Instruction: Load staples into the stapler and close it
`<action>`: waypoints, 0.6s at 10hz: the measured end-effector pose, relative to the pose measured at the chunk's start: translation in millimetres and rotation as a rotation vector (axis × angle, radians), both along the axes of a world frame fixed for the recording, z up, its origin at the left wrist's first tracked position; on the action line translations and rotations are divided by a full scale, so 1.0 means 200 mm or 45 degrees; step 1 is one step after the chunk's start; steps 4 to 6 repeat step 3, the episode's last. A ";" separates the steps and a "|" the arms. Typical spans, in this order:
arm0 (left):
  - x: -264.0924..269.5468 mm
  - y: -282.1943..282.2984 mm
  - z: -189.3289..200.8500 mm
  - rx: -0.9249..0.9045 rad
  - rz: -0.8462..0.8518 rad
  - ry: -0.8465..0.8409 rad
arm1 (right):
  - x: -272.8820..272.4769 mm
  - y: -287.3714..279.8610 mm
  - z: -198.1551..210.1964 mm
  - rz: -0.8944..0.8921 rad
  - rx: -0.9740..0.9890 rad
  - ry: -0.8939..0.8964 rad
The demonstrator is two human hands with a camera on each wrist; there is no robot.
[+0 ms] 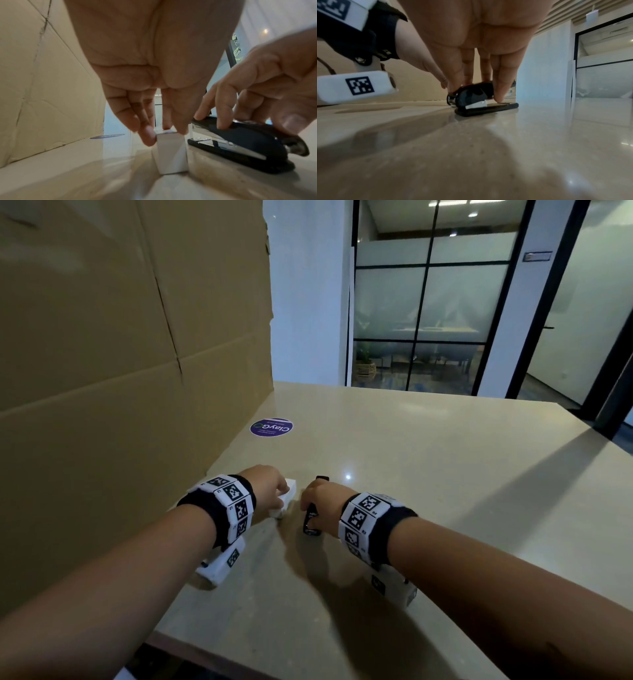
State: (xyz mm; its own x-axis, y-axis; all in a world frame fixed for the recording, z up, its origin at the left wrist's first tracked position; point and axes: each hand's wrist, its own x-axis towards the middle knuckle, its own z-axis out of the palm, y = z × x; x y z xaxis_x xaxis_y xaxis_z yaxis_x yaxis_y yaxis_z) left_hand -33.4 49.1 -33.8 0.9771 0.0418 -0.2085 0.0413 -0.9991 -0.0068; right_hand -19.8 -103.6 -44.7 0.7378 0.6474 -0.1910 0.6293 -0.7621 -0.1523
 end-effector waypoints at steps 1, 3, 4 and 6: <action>0.00 0.00 0.01 -0.020 0.017 -0.015 | -0.01 -0.04 0.00 -0.027 0.077 0.012; 0.08 -0.08 0.04 -0.087 -0.058 -0.230 | 0.03 -0.26 0.03 -0.249 0.266 -0.034; 0.08 -0.08 0.04 -0.087 -0.058 -0.230 | 0.03 -0.26 0.03 -0.249 0.266 -0.034; 0.08 -0.08 0.04 -0.087 -0.058 -0.230 | 0.03 -0.26 0.03 -0.249 0.266 -0.034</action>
